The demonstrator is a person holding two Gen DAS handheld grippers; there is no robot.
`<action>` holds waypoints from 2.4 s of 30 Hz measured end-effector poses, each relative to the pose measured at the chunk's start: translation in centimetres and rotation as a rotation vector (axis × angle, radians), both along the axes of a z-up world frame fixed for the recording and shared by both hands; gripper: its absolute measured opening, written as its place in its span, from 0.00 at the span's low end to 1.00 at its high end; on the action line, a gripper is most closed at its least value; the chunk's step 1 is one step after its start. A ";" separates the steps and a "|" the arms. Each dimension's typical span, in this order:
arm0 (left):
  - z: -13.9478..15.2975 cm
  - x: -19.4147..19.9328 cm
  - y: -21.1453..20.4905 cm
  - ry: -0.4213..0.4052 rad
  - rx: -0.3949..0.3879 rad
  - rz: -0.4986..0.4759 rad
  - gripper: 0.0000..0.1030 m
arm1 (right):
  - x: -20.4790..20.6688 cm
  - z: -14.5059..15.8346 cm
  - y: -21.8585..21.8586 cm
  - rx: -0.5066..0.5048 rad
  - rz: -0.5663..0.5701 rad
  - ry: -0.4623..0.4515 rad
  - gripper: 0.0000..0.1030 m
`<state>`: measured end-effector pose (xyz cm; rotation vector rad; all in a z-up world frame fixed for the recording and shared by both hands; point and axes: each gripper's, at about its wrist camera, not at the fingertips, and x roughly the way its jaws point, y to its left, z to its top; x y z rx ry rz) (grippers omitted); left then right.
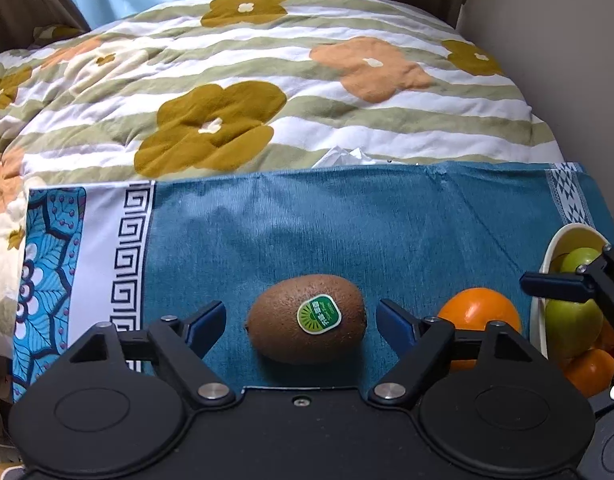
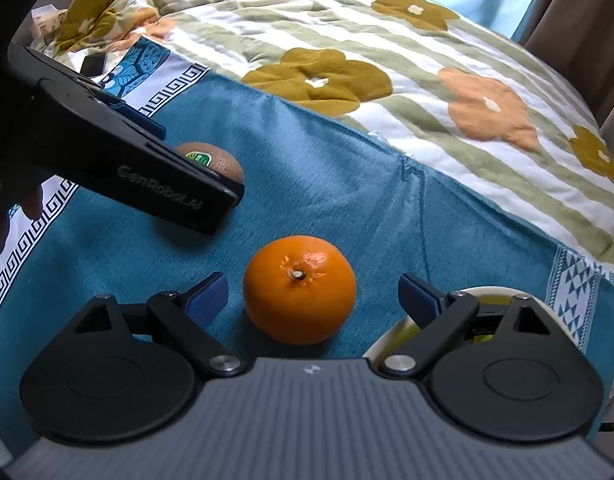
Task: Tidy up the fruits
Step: 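Grasp the kiwi with the left tool while the right tool grasps the orange, then carry the kiwi and orange with both tools over the cream bowl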
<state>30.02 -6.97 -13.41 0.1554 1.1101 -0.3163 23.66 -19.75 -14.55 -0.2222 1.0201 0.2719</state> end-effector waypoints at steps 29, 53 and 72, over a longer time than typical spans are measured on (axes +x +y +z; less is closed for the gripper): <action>1.0 -4.9 3.5 -0.038 -0.032 0.025 0.66 | -1.3 -1.3 0.4 0.032 -0.010 -0.045 0.81; 9.0 -13.0 1.7 -0.208 -0.072 -0.011 0.66 | -11.3 7.1 -5.8 0.121 -0.227 -0.223 0.75; 7.3 -13.4 -10.0 -0.184 -0.117 -0.239 0.66 | -16.2 5.8 -14.1 0.098 -0.369 -0.202 0.75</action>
